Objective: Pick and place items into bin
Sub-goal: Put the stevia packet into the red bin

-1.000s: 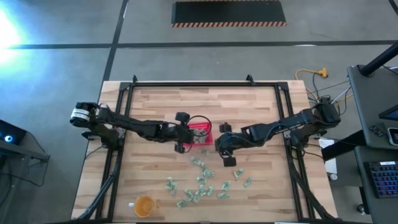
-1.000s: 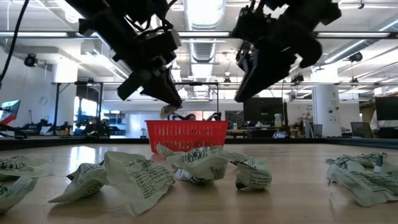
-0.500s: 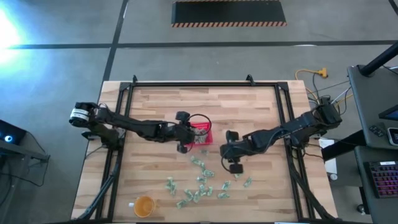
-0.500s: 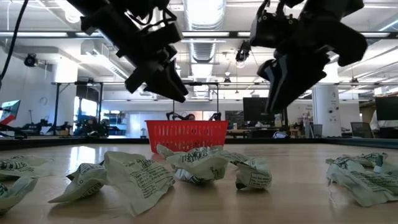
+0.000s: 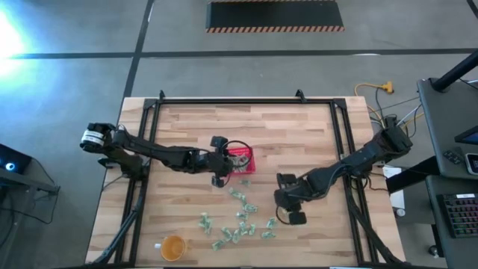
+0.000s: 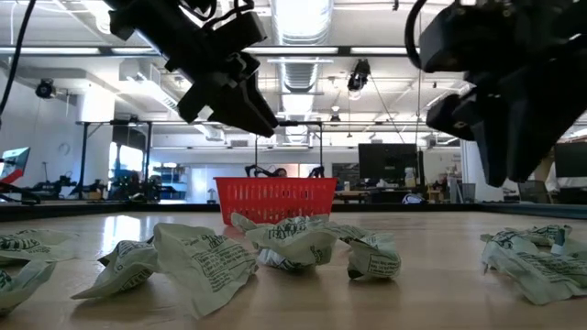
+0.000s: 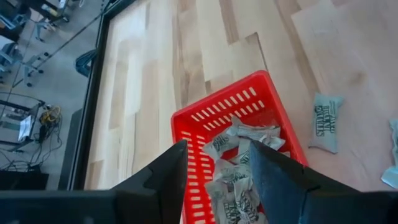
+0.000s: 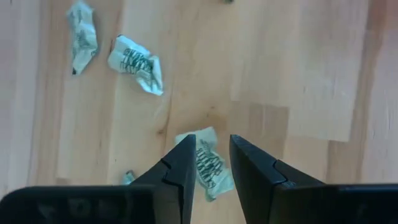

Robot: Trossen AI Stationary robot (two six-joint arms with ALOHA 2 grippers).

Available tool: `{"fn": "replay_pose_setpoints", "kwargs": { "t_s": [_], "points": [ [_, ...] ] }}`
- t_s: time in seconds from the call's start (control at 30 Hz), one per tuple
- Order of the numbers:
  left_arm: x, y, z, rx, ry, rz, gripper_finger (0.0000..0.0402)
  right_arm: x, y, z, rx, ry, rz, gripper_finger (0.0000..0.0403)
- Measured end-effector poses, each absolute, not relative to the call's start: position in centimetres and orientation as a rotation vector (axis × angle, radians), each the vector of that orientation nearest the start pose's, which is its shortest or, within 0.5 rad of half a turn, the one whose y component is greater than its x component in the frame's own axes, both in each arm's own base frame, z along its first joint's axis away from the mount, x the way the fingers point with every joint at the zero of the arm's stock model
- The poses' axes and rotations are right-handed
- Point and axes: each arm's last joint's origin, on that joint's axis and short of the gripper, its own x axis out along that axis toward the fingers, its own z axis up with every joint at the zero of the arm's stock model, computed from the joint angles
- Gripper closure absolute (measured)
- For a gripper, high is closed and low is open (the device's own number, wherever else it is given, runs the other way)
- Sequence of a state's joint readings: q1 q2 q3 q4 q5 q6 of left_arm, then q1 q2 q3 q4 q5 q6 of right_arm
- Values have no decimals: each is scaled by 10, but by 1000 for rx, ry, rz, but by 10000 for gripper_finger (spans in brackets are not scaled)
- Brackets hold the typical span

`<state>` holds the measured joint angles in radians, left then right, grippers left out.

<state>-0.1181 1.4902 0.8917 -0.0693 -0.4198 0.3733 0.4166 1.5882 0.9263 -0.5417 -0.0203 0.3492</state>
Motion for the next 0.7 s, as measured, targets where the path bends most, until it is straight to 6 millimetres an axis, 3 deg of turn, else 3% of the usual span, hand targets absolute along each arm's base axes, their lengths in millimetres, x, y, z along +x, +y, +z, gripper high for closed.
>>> {"fn": "replay_pose_setpoints", "kwargs": {
  "t_s": [0.13, 0.37, 0.7],
  "points": [
    [308, -25, 219, 535, 698, 167, 246, 260, 125, 171, 6, 1216, 147, 299],
    [307, -25, 218, 535, 701, 167, 246, 260, 138, 148, -2, 1172, 194, 262],
    [307, -25, 218, 533, 695, 169, 246, 253, 135, 138, 15, 1279, 147, 237]
  ]
}}
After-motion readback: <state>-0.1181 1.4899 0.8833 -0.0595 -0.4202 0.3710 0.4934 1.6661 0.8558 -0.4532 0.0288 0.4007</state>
